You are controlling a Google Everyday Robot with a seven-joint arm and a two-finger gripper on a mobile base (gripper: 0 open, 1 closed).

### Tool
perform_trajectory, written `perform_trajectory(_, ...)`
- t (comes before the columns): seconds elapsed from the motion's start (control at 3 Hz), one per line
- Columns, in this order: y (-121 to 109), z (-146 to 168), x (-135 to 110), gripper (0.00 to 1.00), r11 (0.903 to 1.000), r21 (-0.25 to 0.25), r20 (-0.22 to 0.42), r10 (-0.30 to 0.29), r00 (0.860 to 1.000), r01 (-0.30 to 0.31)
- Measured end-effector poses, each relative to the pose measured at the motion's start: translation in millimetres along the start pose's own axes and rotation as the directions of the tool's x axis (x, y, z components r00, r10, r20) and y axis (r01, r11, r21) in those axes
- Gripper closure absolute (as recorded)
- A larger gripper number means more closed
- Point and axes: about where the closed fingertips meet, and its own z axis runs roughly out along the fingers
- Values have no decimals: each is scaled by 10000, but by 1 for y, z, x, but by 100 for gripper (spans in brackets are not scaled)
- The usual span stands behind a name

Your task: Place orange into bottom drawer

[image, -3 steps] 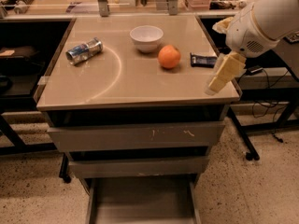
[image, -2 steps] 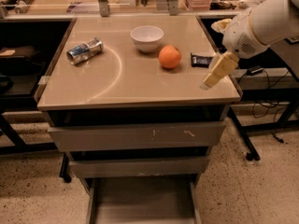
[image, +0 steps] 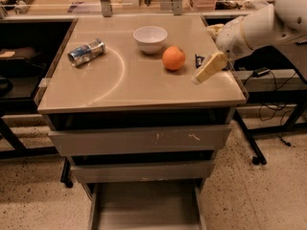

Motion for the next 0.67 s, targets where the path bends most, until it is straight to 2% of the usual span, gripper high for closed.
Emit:
perform_trajectory(0.33, -5, 31, 13, 0, 9914, -1085, 738, 819, 9939, -736)
perform_trajectory(0.67, -22, 69, 25, 0, 9678, -2014, 1221, 1778, 9765, -1510)
